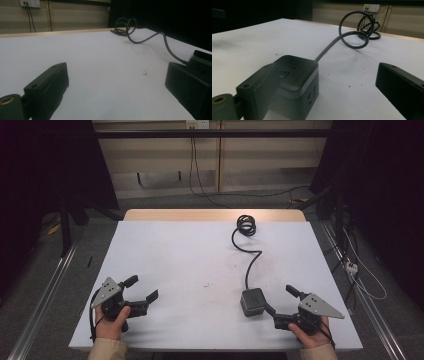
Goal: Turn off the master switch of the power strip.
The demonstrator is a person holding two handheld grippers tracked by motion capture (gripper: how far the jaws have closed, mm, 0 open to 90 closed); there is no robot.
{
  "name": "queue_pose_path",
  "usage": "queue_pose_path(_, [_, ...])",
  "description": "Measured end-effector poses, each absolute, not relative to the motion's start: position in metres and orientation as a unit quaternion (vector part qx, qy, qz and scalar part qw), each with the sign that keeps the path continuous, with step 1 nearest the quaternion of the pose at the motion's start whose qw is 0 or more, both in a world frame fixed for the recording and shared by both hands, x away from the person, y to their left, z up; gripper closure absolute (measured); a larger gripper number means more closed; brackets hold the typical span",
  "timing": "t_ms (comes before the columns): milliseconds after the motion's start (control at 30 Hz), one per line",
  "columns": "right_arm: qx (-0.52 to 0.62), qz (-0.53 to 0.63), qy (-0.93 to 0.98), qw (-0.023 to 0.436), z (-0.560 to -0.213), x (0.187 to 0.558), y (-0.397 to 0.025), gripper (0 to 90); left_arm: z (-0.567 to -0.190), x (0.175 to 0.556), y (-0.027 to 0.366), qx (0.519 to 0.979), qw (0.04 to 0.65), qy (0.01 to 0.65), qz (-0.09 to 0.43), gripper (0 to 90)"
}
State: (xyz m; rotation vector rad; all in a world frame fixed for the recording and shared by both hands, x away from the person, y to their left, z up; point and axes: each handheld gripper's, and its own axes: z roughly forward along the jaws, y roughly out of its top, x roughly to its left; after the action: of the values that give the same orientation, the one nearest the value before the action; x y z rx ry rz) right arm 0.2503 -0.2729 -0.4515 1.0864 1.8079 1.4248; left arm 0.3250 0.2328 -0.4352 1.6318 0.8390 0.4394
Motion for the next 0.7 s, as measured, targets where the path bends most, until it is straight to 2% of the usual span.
queue_pose_path(700, [0.402, 0.537, 0.683, 0.29, -0.4464, 0.2539, -0.2706, 10.0, -0.4339, 0.3221, 0.2357, 0.7, 0.586, 0.358, 0.194, 5.1])
